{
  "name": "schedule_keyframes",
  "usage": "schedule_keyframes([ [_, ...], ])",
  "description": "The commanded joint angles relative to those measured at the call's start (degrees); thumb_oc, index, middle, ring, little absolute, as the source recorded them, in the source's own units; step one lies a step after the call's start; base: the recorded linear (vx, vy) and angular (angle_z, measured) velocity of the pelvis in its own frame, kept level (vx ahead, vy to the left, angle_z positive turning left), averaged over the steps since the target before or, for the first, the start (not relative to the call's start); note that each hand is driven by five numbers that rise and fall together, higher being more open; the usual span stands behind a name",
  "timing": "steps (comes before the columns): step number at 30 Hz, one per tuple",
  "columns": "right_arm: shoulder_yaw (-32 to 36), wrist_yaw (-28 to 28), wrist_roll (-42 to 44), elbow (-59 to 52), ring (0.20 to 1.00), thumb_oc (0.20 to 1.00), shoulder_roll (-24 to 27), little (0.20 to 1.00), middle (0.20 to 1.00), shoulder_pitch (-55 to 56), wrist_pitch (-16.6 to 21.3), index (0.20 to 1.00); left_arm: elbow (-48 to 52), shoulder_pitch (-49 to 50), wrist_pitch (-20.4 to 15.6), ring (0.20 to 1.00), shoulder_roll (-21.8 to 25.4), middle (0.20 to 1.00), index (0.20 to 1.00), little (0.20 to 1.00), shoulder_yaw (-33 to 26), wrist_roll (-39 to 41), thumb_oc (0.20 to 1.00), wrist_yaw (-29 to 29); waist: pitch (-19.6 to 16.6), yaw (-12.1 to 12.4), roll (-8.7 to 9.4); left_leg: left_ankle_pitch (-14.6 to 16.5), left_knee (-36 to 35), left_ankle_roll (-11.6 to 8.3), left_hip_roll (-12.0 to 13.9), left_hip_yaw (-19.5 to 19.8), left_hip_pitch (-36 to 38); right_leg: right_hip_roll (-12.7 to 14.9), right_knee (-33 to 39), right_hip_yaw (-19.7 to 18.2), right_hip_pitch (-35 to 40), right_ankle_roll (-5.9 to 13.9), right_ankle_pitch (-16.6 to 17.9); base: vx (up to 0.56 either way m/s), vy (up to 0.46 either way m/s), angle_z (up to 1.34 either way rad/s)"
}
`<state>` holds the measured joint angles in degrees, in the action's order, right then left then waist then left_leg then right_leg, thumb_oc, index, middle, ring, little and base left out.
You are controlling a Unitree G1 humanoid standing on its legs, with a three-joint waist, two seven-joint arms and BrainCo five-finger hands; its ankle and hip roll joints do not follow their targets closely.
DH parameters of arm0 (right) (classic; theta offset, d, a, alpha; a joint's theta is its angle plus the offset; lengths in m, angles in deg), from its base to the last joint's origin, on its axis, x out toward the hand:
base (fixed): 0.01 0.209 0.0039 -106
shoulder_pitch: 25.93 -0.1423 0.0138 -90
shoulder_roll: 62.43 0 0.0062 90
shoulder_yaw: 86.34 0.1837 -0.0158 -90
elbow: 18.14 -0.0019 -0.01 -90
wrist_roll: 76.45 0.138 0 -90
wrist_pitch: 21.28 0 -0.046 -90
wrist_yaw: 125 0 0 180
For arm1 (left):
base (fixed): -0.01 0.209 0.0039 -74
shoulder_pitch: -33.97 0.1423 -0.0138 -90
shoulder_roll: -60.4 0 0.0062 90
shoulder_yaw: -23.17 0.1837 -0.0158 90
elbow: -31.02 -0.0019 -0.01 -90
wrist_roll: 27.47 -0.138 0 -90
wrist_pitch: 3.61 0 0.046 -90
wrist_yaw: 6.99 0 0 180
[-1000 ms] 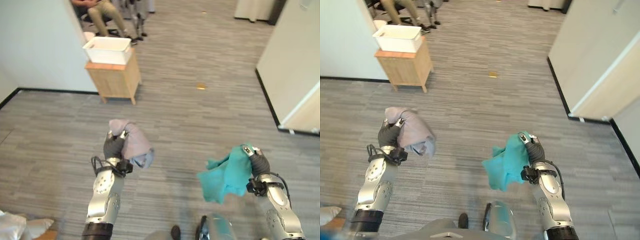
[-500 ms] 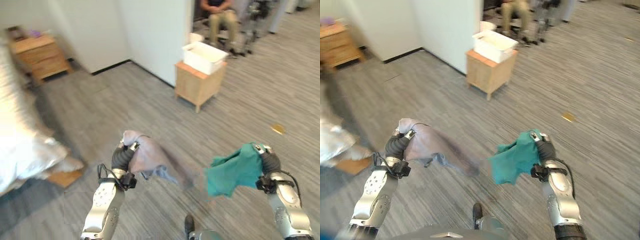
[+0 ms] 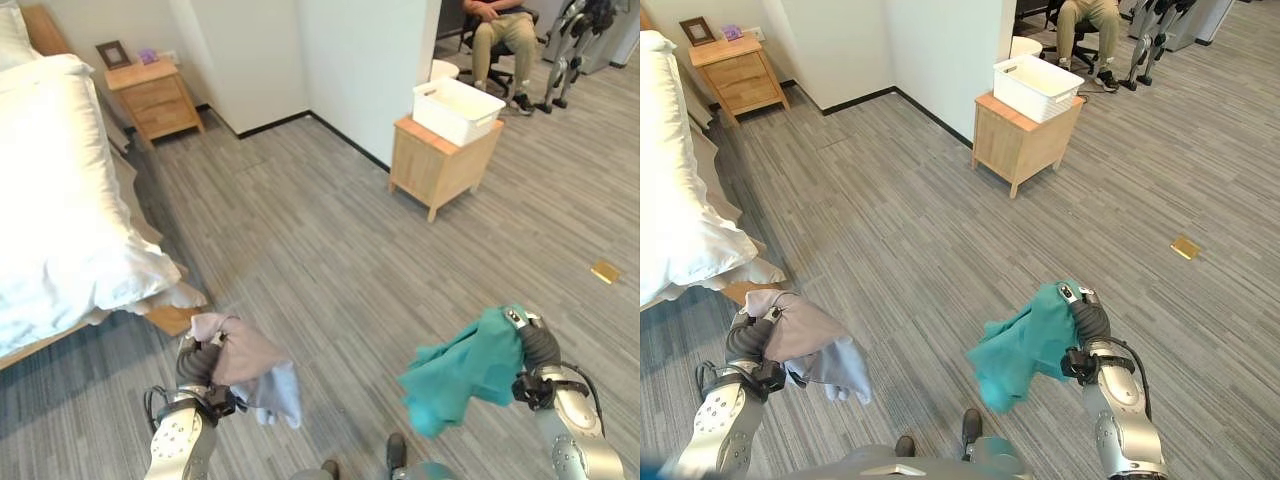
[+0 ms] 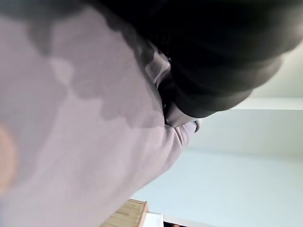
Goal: Pick up bed clothes into laundry basket.
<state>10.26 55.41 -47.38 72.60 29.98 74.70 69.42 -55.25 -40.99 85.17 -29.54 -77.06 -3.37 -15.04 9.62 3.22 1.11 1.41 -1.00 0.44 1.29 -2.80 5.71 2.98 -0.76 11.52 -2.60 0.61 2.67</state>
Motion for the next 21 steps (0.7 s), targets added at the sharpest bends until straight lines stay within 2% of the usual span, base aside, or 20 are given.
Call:
schedule_keyframes([
  [1,4.1,2.1,0.0,0.3,0.200,0.200,3.6,0.200,0.200,-6.0,4.6,0.200,3.7,-5.7,-6.0,0.200,2.8,0.200,0.200,0.200,-5.6,1.3,0.200,-0.9,-1.1,-0.5,0.97,-3.5,-0.8,-3.14,1.7,-1.9,-1.4,2.4,3.4,3.9,9.5,3.86,-0.5,-0.02,0.064,-0.14],
  [7,5.7,3.8,-1.3,-0.7,0.200,0.200,4.7,0.200,0.200,-8.8,5.2,0.200,1.8,-6.3,-6.4,0.200,3.8,0.200,0.200,0.200,-7.3,0.4,0.200,-2.3,-2.3,-0.2,0.74,-2.9,-1.6,-2.56,1.3,-1.8,-0.1,2.9,2.6,3.4,10.2,4.10,-0.9,0.03,0.065,-0.03],
  [13,7.5,5.3,-1.6,-4.5,0.200,0.200,7.3,0.200,0.200,-13.2,7.0,0.200,3.5,-12.1,-8.0,0.200,9.5,0.200,0.200,0.200,-8.6,-0.2,0.200,-3.2,-3.2,-0.7,0.81,-2.5,-3.2,-1.87,0.7,-2.3,0.7,3.3,2.3,2.1,9.6,4.97,-0.7,0.03,0.067,0.00],
  [16,7.5,5.6,-1.7,-5.2,0.200,0.200,7.4,0.200,0.200,-14.1,7.5,0.200,3.8,-13.4,-8.6,0.200,10.0,0.200,0.200,0.200,-8.8,0.5,0.200,-3.7,-3.1,-0.9,0.80,-2.2,-3.4,-1.54,0.5,-2.8,0.8,3.5,1.8,1.4,9.1,5.23,-0.6,0.02,0.080,-0.09],
  [18,6.7,5.4,-2.5,-5.6,0.200,0.200,6.9,0.200,0.200,-14.1,7.2,0.200,4.2,-14.4,-9.2,0.200,9.7,0.200,0.200,0.200,-8.4,1.6,0.200,-4.0,-2.7,-1.1,0.64,-1.6,-3.4,-0.71,0.2,-3.6,1.0,4.1,-0.6,-0.2,7.6,5.67,-0.9,0.03,0.144,-0.29],
  [20,5.4,4.5,-3.7,-5.2,0.200,0.200,6.0,0.200,0.200,-13.1,6.2,0.200,4.2,-14.3,-8.8,0.200,9.6,0.200,0.200,0.200,-7.5,1.5,0.200,-3.8,-1.0,-1.4,0.29,-0.7,-2.9,0.71,-0.1,-3.9,1.2,5.7,-8.7,-1.2,3.8,6.66,0.3,0.02,0.171,-0.40],
  [21,5.4,4.1,-3.9,-5.2,0.200,0.200,5.4,0.200,0.200,-12.3,5.7,0.200,4.0,-14.0,-8.4,0.200,9.7,0.200,0.200,0.200,-7.4,0.7,0.200,-3.5,-0.5,-1.6,0.23,-0.2,-2.7,1.51,-0.5,-4.0,1.4,6.4,-13.5,-1.6,1.8,7.41,2.3,0.00,0.106,-0.30],
])
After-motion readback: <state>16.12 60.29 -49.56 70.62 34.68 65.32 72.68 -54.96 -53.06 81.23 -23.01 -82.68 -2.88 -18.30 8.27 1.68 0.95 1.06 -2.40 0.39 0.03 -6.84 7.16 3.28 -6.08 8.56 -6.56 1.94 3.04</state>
